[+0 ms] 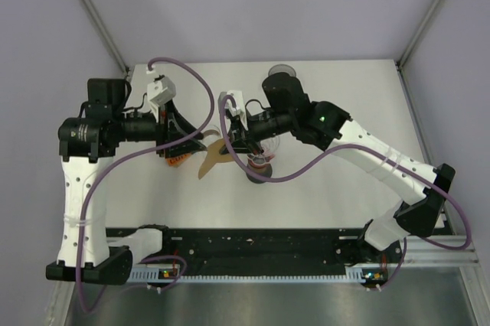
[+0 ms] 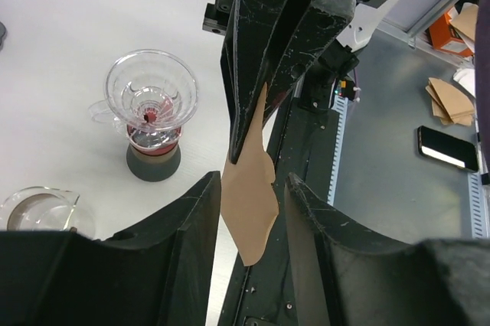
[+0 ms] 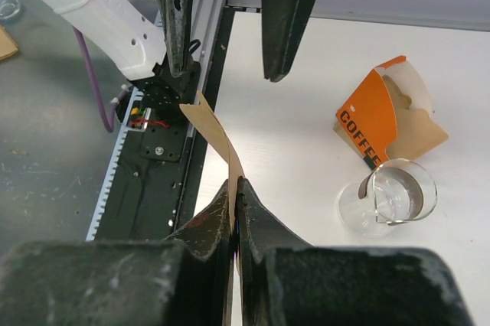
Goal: Place the coffee filter in the dripper
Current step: Place the coffee filter in the coffee dripper.
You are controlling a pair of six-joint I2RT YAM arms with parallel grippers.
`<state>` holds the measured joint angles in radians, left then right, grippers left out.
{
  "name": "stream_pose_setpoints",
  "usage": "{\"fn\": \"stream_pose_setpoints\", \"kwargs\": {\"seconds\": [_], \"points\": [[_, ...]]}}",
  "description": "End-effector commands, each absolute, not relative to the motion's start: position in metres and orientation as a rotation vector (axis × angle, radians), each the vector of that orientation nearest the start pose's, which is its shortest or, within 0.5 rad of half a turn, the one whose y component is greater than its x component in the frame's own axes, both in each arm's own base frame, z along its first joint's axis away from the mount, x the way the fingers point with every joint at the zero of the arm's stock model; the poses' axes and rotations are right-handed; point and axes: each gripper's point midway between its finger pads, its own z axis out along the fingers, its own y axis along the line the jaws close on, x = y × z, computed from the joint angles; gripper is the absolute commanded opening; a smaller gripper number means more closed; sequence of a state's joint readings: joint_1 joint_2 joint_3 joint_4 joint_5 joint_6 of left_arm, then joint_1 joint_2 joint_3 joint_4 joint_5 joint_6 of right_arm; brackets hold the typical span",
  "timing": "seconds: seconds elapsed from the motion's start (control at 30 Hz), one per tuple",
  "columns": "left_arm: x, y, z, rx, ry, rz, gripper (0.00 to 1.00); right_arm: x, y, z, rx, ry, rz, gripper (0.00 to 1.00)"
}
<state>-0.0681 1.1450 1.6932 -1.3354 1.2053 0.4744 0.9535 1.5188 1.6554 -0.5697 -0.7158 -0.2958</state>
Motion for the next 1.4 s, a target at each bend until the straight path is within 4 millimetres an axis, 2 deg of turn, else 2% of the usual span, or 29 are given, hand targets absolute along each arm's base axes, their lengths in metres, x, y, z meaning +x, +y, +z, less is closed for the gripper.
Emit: {"fn": "stream_pose_setpoints", "kwargs": {"seconds": [0.0, 0.07, 0.17, 0.23, 0.5, 0.63, 0.73, 0.87, 0.93, 1.27, 1.37], "points": [[0.153, -0.171, 0.389, 1.032, 1.725, -1.173, 0.43, 0.153, 0.401, 0.367, -1.554, 1.272, 1.121, 0.00], [0.156, -0.172, 0.387, 1.017, 1.736, -1.191, 0.44, 0.154, 0.401, 0.368, -1.551, 1.272, 1.118, 0.00], [0.152, -0.175, 0.389, 1.023, 1.724, -1.228, 0.53, 0.155, 0.401, 0.368, -1.548, 1.275, 1.115, 0.00], [0.152, -0.175, 0.389, 1.023, 1.723, -1.227, 0.54, 0.155, 0.402, 0.367, -1.549, 1.281, 1.119, 0.00], [0.169, -0.176, 0.386, 0.937, 1.783, -1.219, 0.25, 0.154, 0.403, 0.367, -1.546, 1.286, 1.131, 0.00], [0.170, -0.177, 0.389, 0.923, 1.781, -1.229, 0.20, 0.153, 0.403, 0.367, -1.549, 1.285, 1.136, 0.00], [0.169, -0.178, 0.392, 0.921, 1.775, -1.240, 0.18, 0.153, 0.403, 0.365, -1.550, 1.289, 1.136, 0.00], [0.165, -0.178, 0.403, 0.946, 1.736, -1.241, 0.25, 0.155, 0.403, 0.362, -1.553, 1.295, 1.130, 0.00], [0.168, -0.177, 0.402, 0.942, 1.746, -1.209, 0.25, 0.155, 0.403, 0.362, -1.553, 1.298, 1.129, 0.00], [0.175, -0.175, 0.399, 0.919, 1.772, -1.174, 0.14, 0.153, 0.402, 0.360, -1.561, 1.294, 1.138, 0.00], [0.181, -0.175, 0.403, 0.889, 1.779, -1.173, 0.16, 0.152, 0.402, 0.359, -1.563, 1.293, 1.139, 0.00]]}}
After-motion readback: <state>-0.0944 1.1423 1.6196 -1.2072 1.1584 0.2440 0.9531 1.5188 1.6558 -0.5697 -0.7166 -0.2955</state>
